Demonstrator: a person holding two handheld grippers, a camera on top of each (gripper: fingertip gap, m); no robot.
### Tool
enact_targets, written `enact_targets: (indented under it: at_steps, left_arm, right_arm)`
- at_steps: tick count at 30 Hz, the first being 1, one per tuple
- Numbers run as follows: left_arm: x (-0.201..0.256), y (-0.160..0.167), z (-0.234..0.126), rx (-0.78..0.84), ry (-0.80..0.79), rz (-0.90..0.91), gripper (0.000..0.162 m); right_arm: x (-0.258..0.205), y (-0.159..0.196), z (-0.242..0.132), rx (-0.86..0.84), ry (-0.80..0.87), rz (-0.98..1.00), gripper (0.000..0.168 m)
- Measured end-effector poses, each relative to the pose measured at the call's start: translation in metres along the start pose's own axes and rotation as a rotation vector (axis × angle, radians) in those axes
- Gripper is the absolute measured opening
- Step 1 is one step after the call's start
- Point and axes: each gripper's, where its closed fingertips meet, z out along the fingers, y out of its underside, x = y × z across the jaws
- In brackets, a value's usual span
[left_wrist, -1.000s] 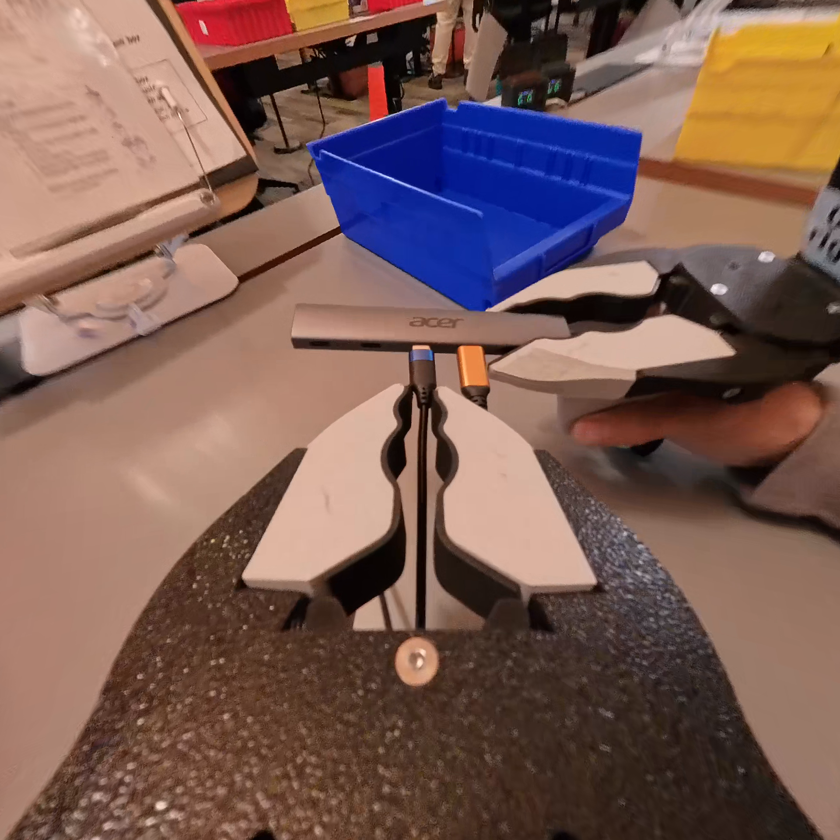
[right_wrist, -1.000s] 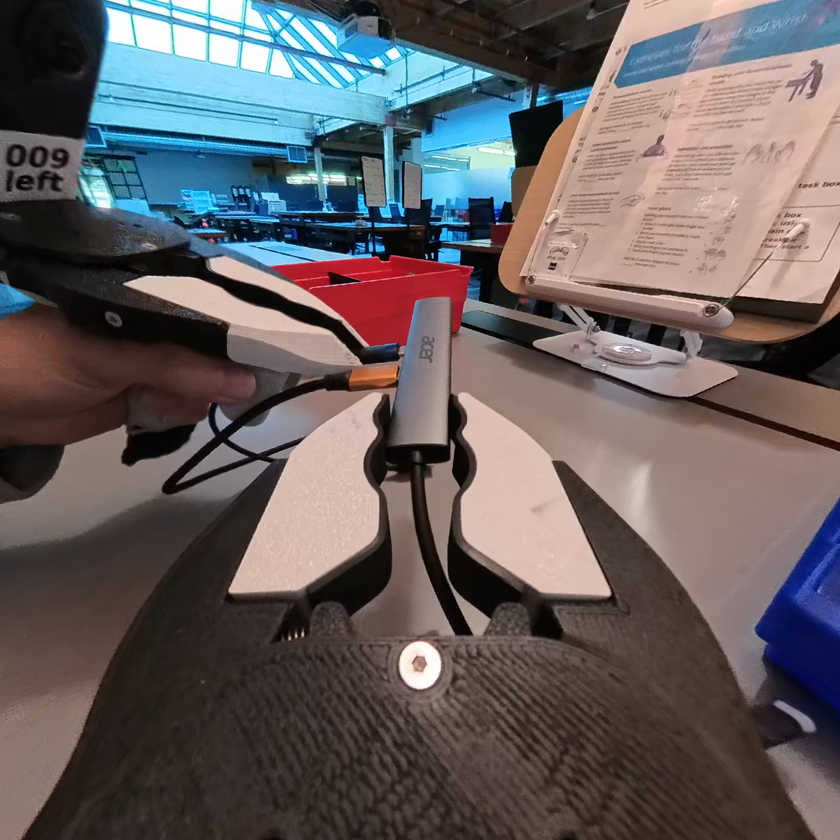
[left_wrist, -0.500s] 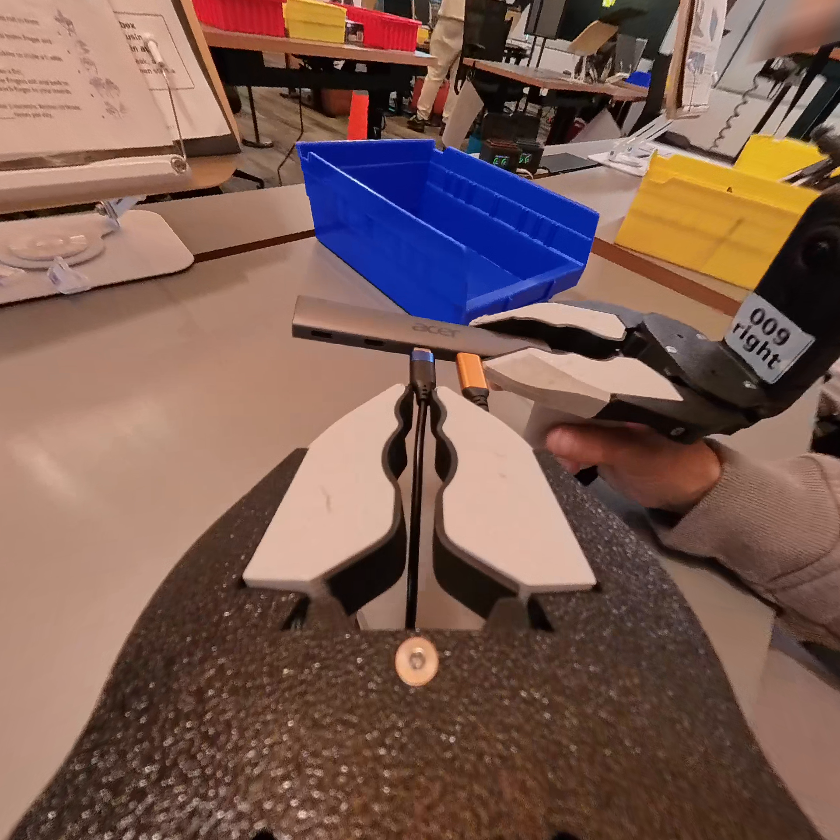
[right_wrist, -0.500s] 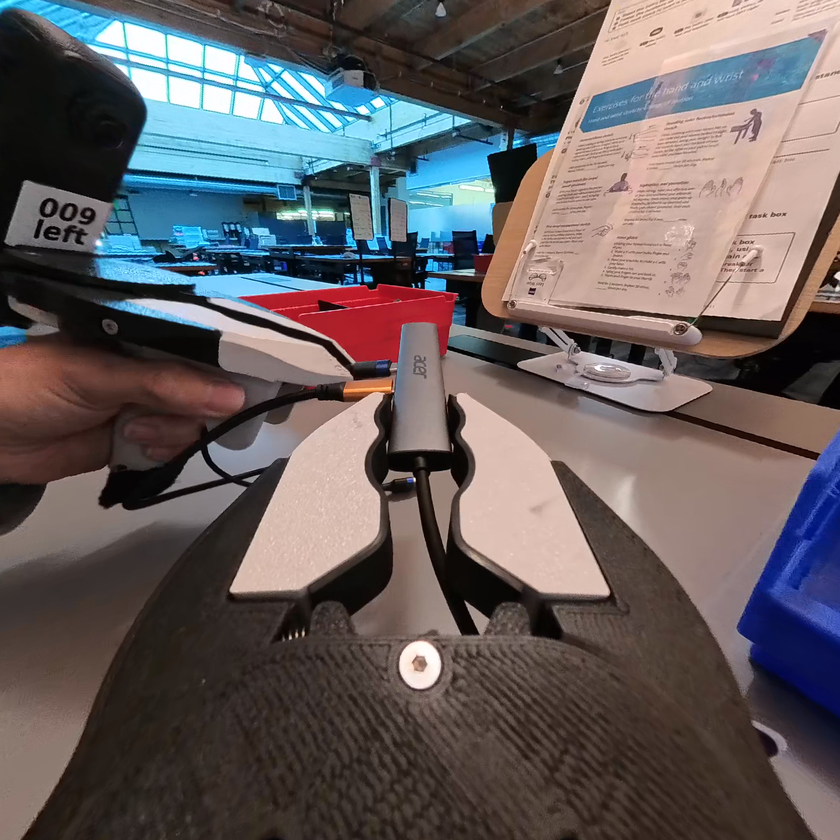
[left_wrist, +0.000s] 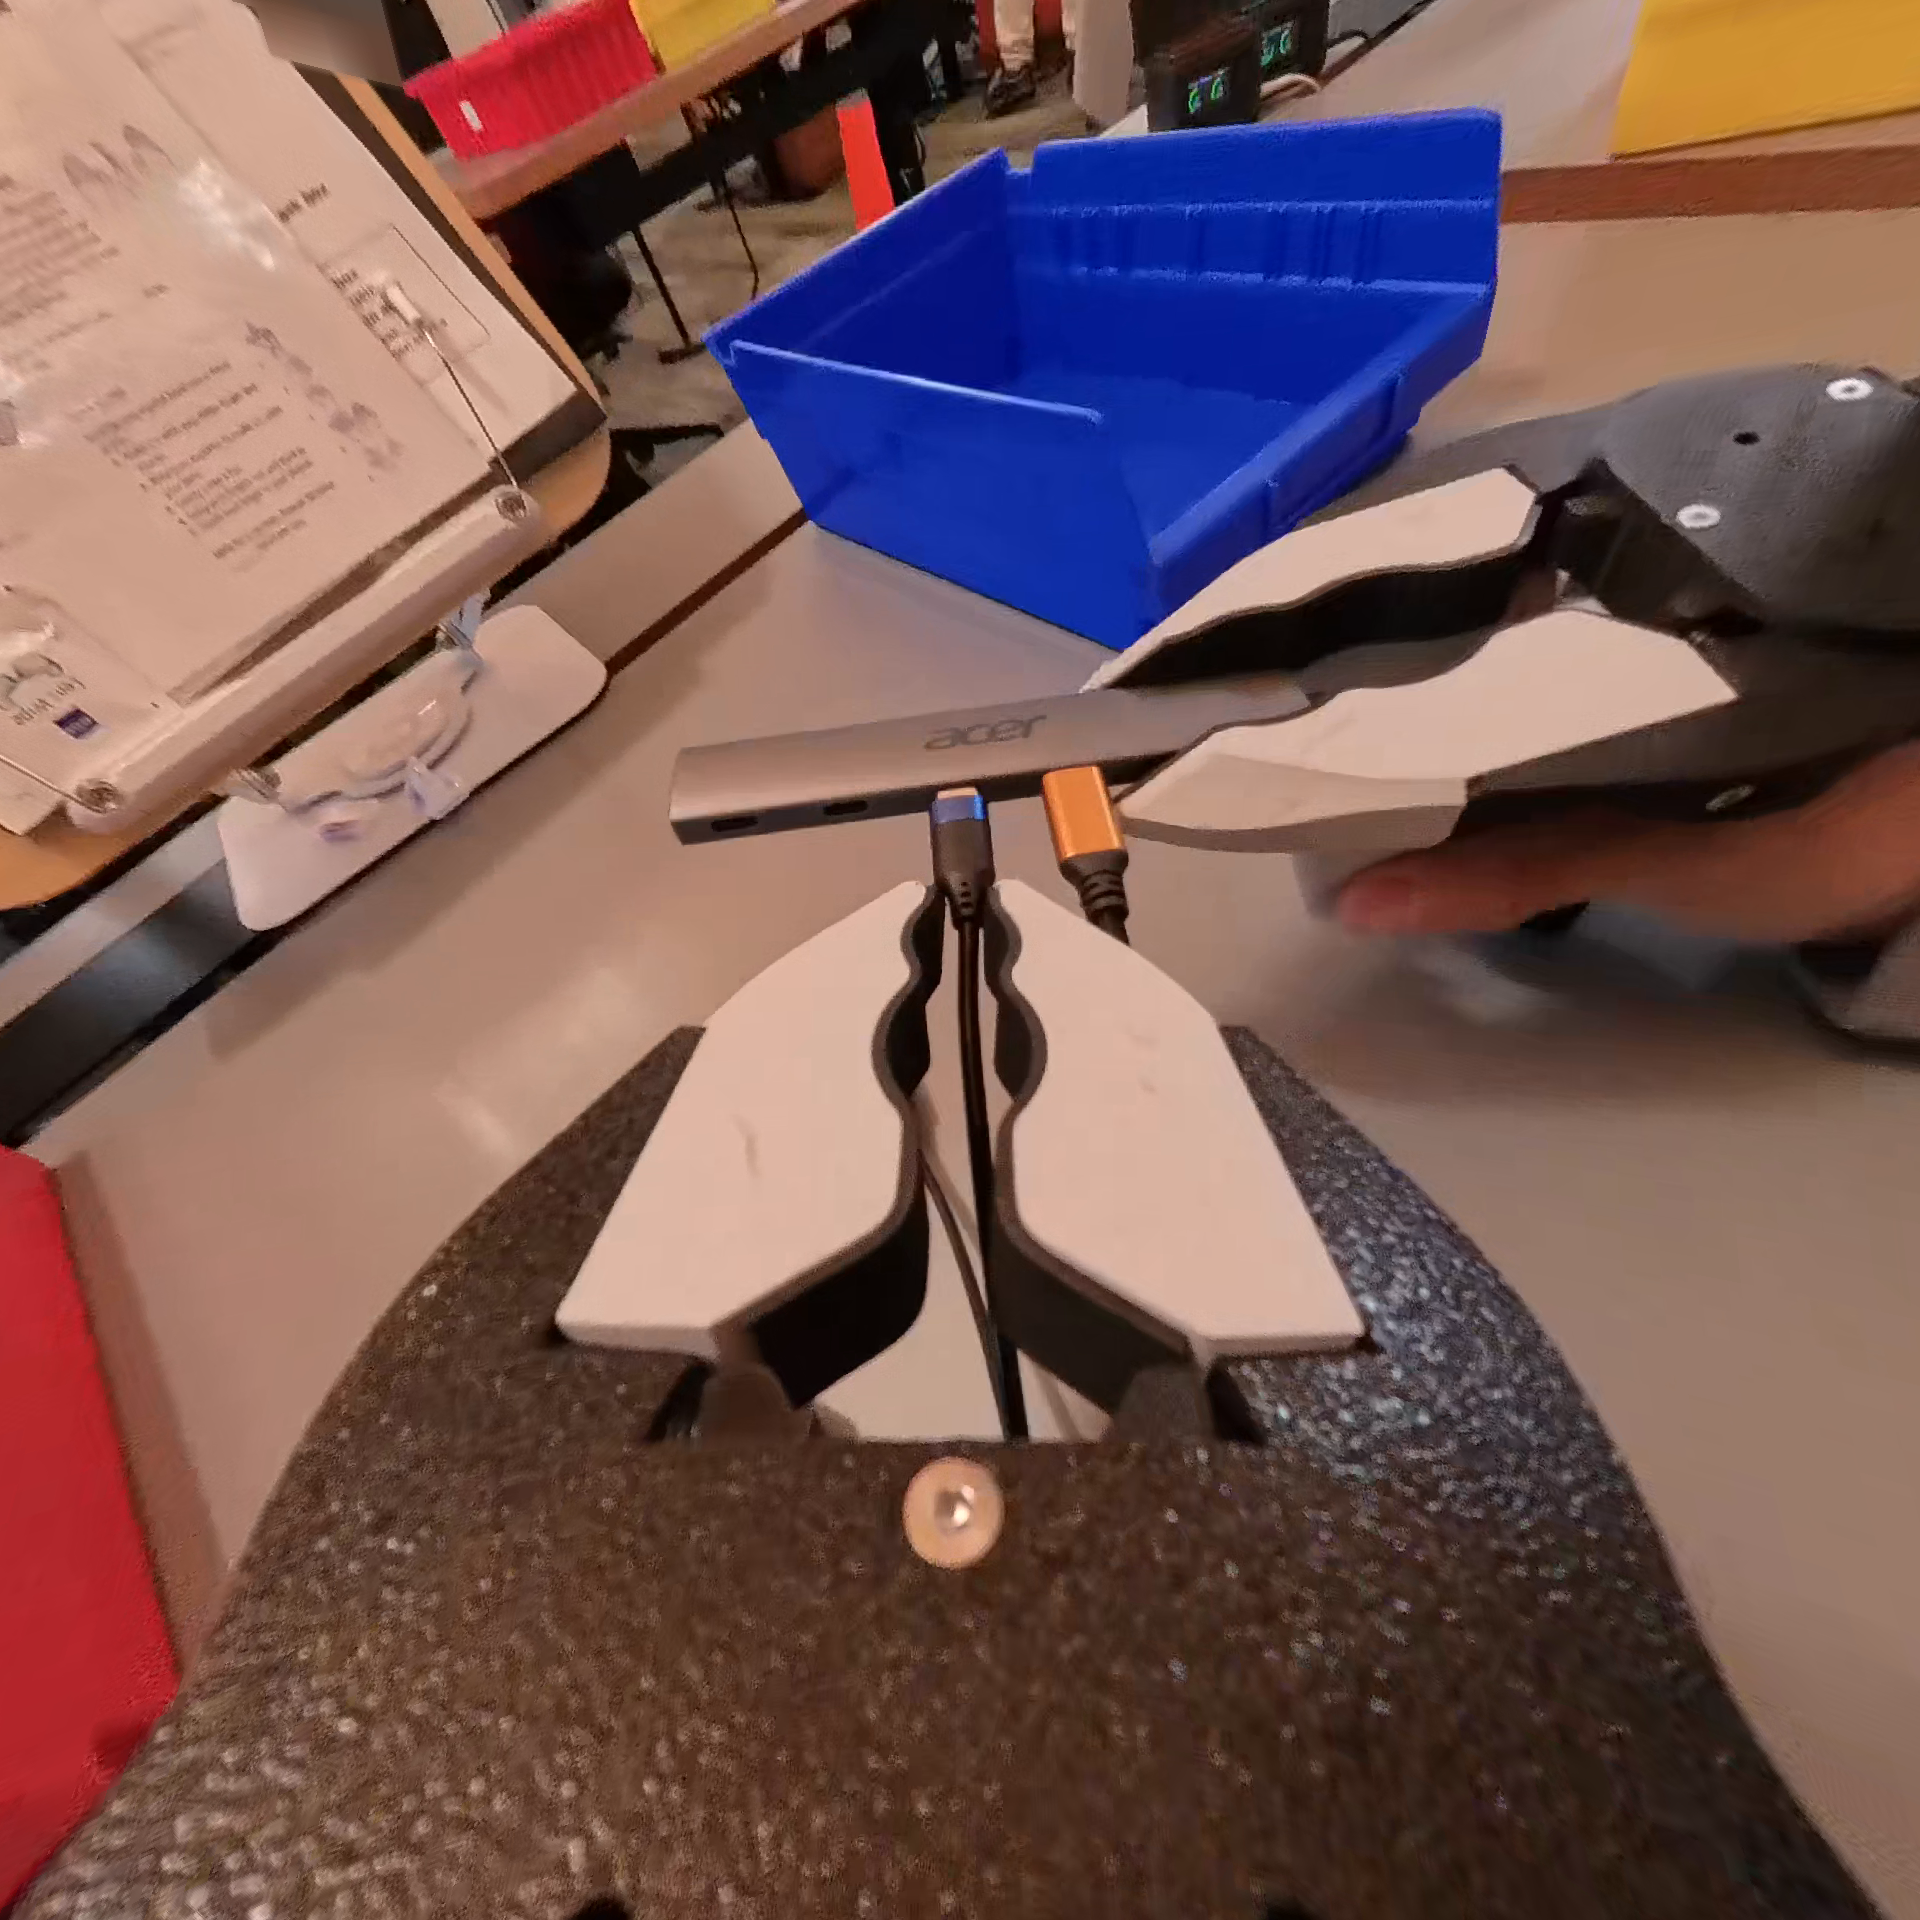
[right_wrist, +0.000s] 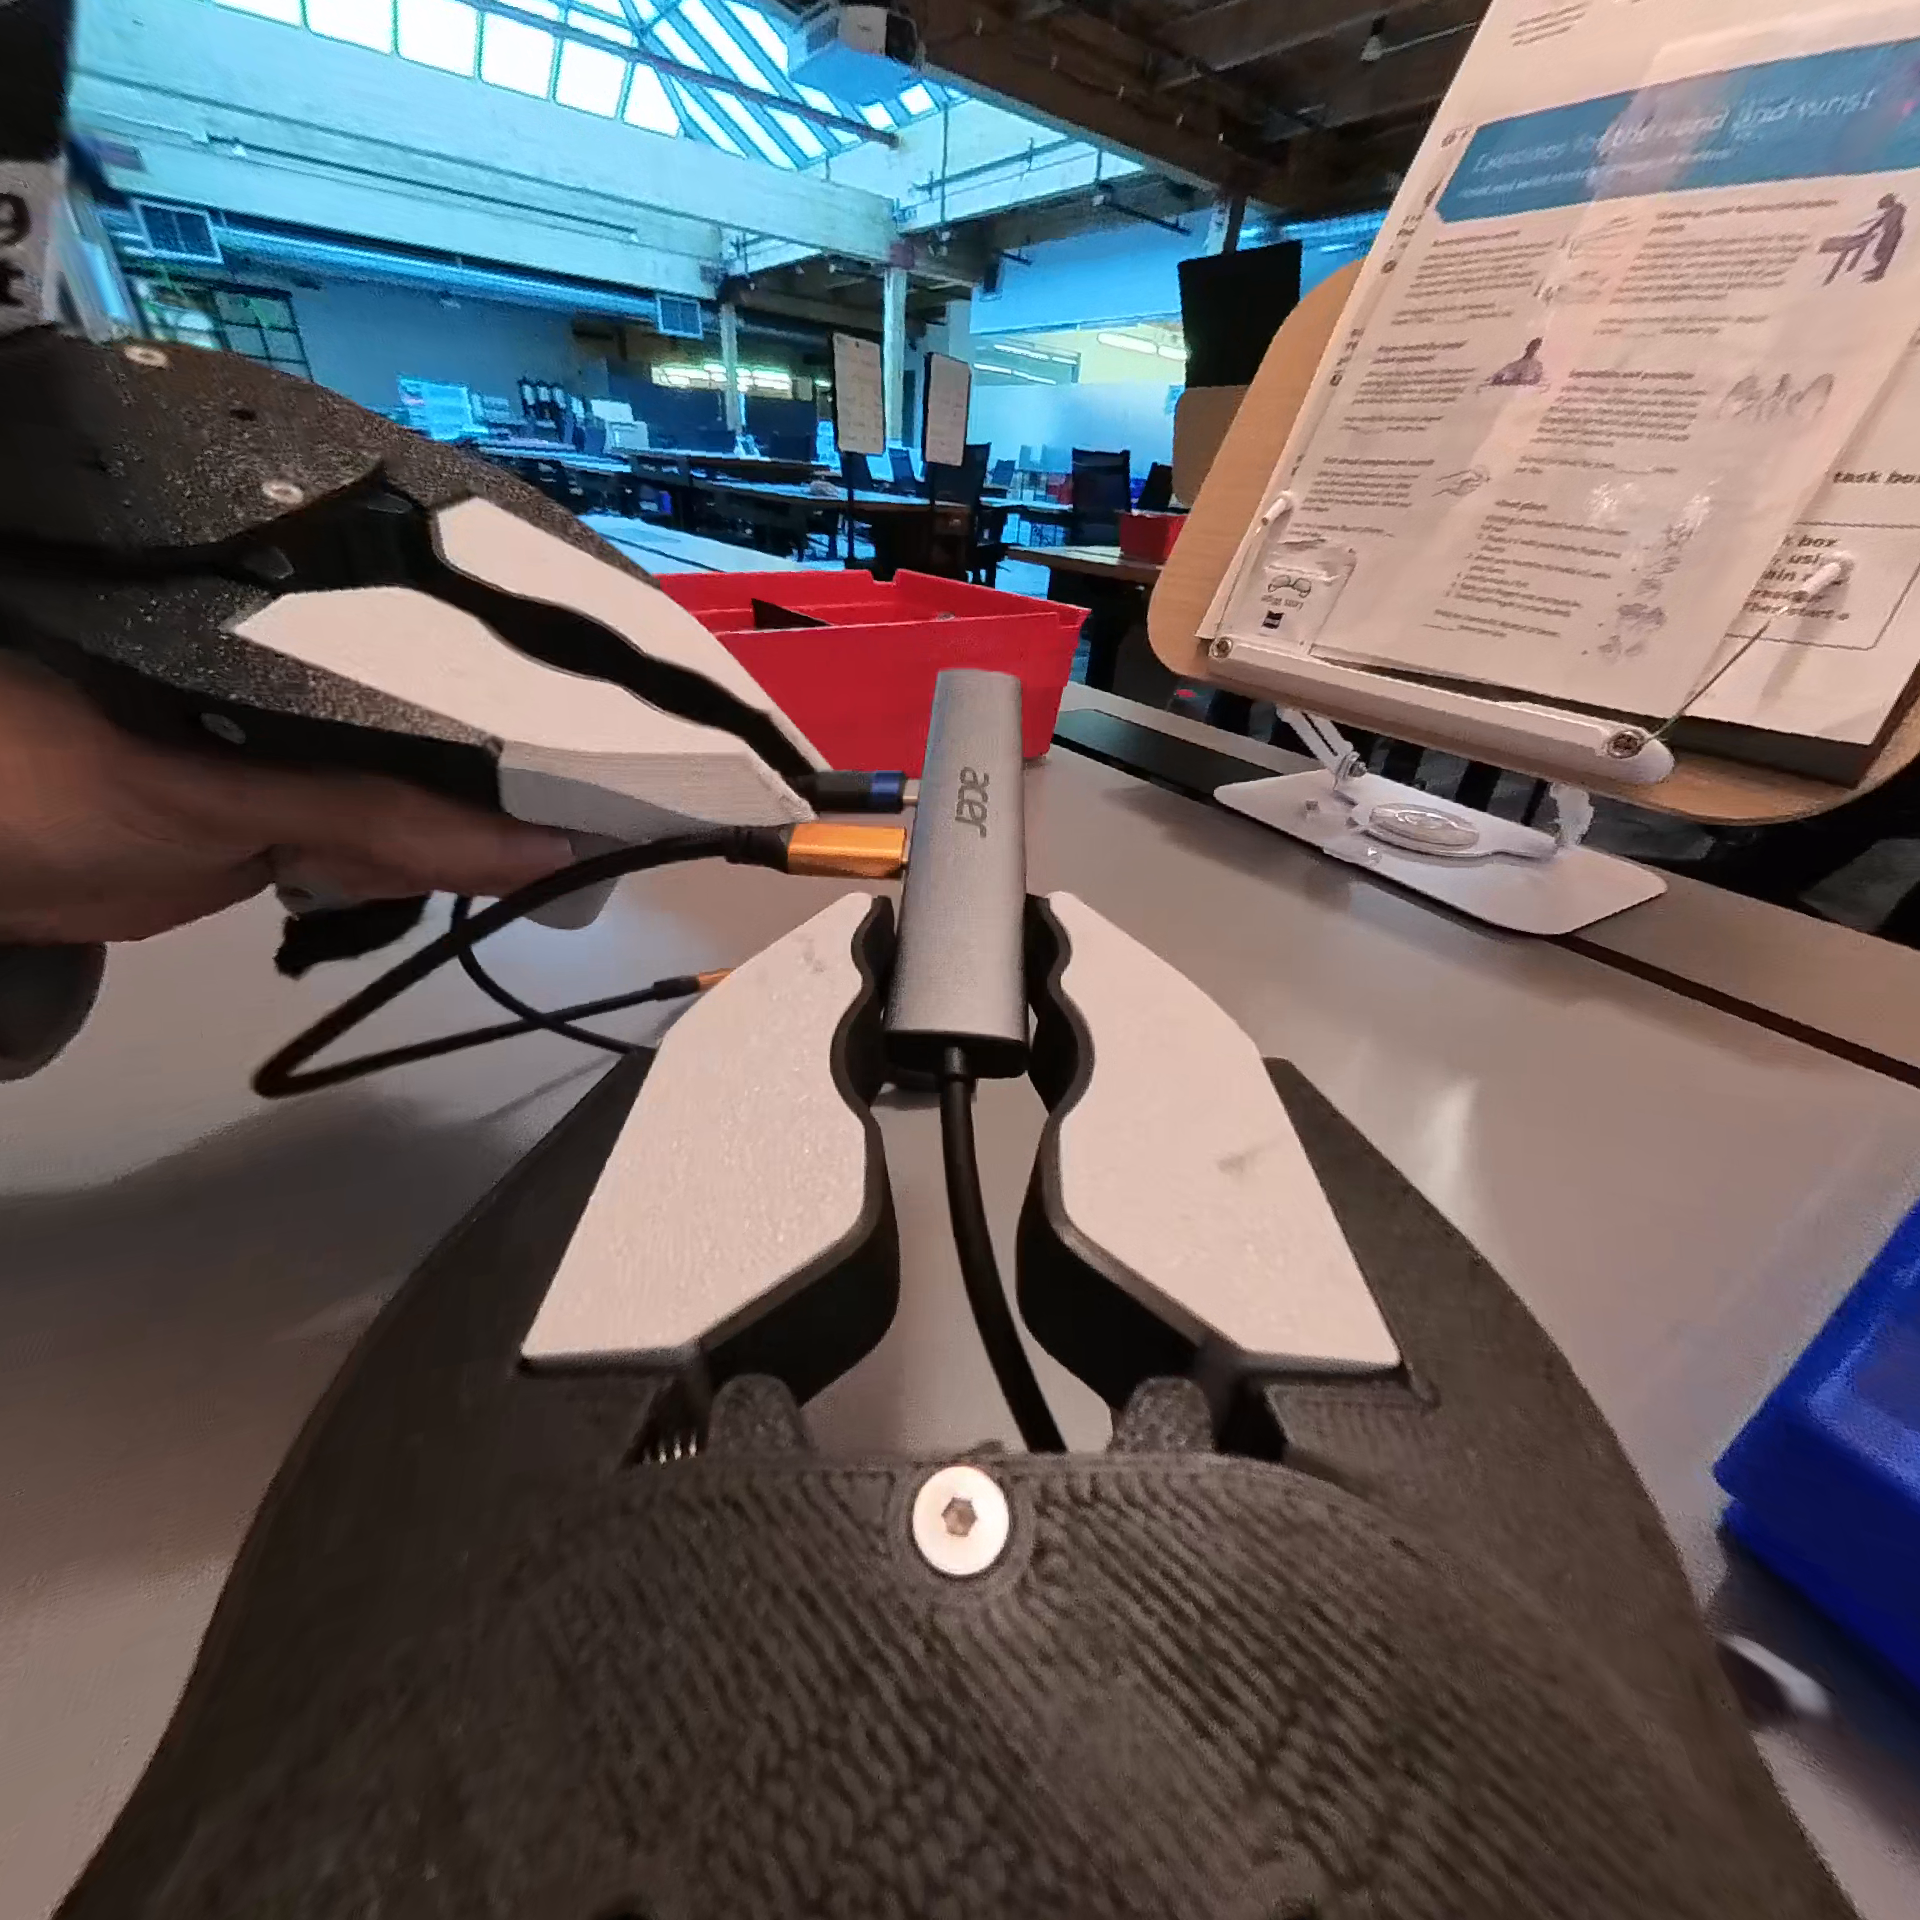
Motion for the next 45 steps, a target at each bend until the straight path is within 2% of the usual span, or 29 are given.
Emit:
enact_targets:
  at_steps: [5,7,13,19,24,27,30,35,39,42,45]
  left_arm:
    - [-0.002,-0.006,-0.004,0.042,-0.05,0.083,0.007]
    - [-0.003,-0.004,-0.003,0.004,-0.066,0.13,0.007]
    - [-0.004,0.012,0.002,-0.068,-0.036,0.086,0.007]
    - [-0.003,0.012,0.0,-0.017,-0.021,0.054,0.007]
    - [0.002,0.004,0.004,0.054,0.054,0.022,0.008]
    - [0.004,-0.012,-0.011,0.169,0.112,-0.067,0.026]
    - [-0.014,-0.014,-0.034,0.251,0.096,-0.139,0.033]
    - [-0.078,0.044,-0.054,0.15,-0.097,-0.198,0.047]
    - [-0.095,0.076,-0.059,0.175,-0.108,-0.368,0.049]
    - [-0.094,0.084,-0.058,0.175,-0.095,-0.388,0.049]
    - [-0.091,0.084,-0.055,0.163,-0.079,-0.365,0.048]
  right_arm:
    - [-0.002,0.003,0.002,-0.025,-0.005,-0.007,0.025]
    - [-0.004,0.005,0.003,-0.041,0.005,-0.037,0.025]
    - [-0.007,0.008,0.005,-0.062,0.016,-0.08,0.026]
    - [-0.009,0.006,0.005,-0.052,-0.006,-0.079,0.026]
    - [-0.001,-0.006,-0.001,0.04,0.063,-0.147,0.025]
    - [0.004,-0.022,-0.01,0.089,0.11,-0.258,0.025]
    - [0.009,-0.038,-0.02,0.121,0.109,-0.301,0.025]
    - [0.019,-0.069,-0.034,0.169,0.138,-0.299,0.025]
    - [0.047,-0.121,-0.062,0.236,0.252,-0.288,0.024]
    - [0.079,-0.172,-0.088,0.266,0.363,-0.323,0.024]
    - [0.118,-0.216,-0.106,0.196,0.482,-0.461,0.025]
